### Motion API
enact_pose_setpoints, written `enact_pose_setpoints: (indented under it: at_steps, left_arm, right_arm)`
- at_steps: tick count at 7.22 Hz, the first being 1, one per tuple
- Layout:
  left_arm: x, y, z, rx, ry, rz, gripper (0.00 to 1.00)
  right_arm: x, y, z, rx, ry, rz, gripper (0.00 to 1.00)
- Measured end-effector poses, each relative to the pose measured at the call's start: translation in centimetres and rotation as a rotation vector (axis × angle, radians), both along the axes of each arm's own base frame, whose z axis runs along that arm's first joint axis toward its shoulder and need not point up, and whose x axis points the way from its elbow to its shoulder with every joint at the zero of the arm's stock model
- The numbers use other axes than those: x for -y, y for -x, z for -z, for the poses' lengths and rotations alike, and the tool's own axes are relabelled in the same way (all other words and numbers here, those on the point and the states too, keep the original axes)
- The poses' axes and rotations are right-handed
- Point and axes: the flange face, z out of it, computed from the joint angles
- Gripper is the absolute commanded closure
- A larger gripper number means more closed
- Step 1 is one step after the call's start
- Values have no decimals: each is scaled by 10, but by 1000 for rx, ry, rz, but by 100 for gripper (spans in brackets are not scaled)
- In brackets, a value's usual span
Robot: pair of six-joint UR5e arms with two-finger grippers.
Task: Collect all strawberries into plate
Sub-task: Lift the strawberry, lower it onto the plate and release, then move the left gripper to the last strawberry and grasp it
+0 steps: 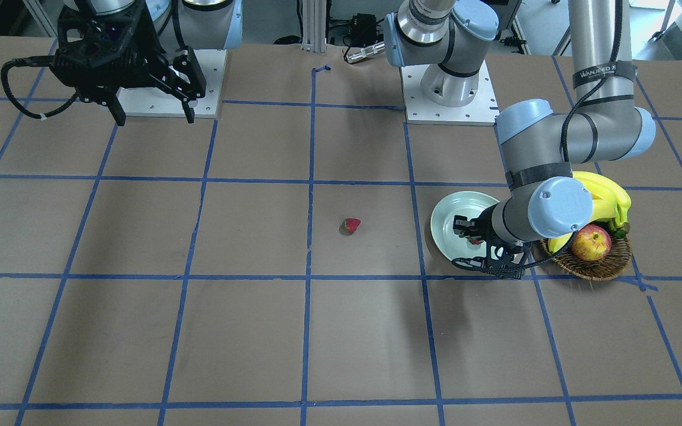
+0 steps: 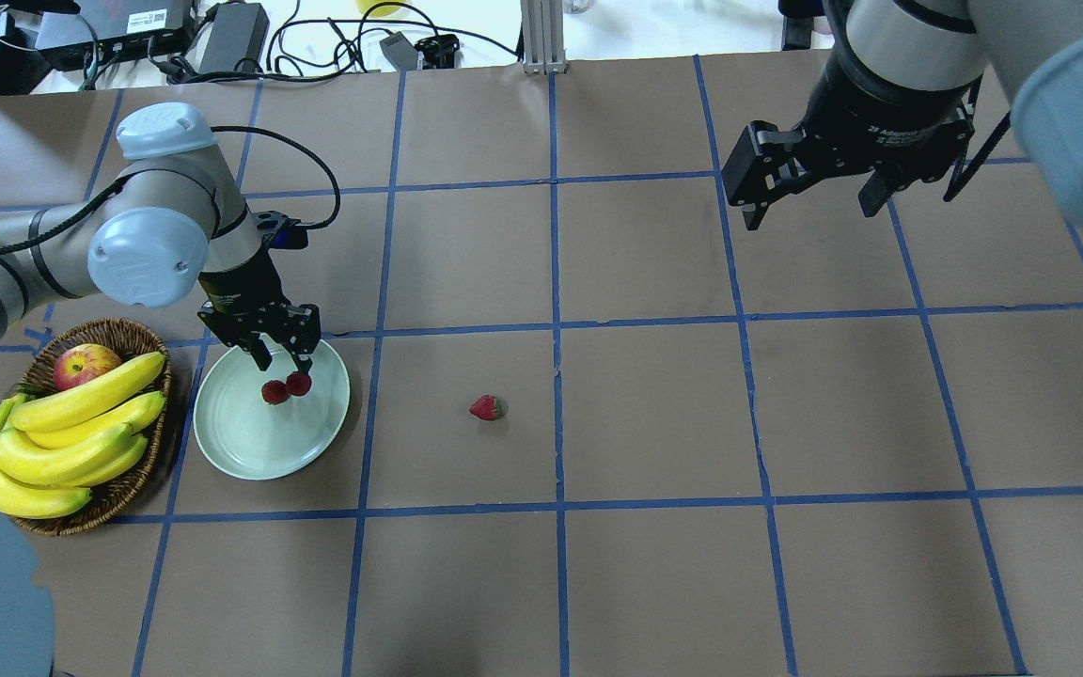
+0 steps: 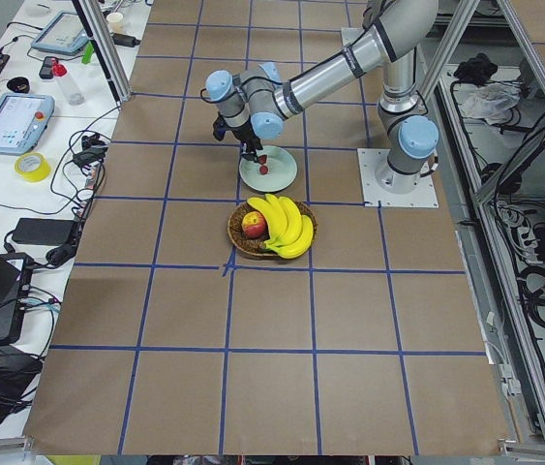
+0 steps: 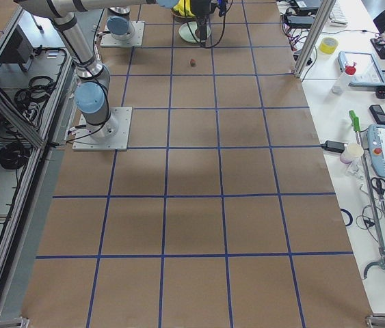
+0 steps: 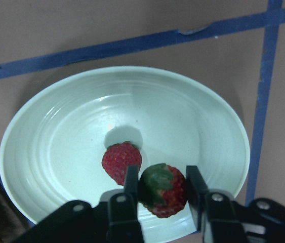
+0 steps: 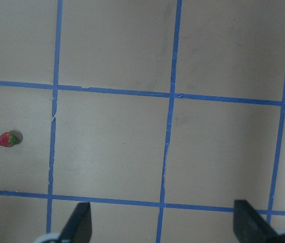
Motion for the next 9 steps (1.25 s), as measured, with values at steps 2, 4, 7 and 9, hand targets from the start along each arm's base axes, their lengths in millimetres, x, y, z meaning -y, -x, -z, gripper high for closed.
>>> enact_pose_setpoints:
  at_steps: [2, 4, 7, 9]
  left_arm:
    - [7, 16, -18, -14, 48, -24, 0]
    - [6, 77, -36, -41, 85, -164, 0]
    - [-15, 175, -27, -81, 90, -235, 0]
    - [-33, 205, 2, -147, 93, -244, 0]
  right_arm:
    - [0, 0, 0, 1, 0, -1, 0]
    - [1, 0, 0, 1, 0, 0, 0]
    - [1, 0, 1, 1, 0, -1, 0]
    - [1, 0, 1, 2, 0, -1, 0]
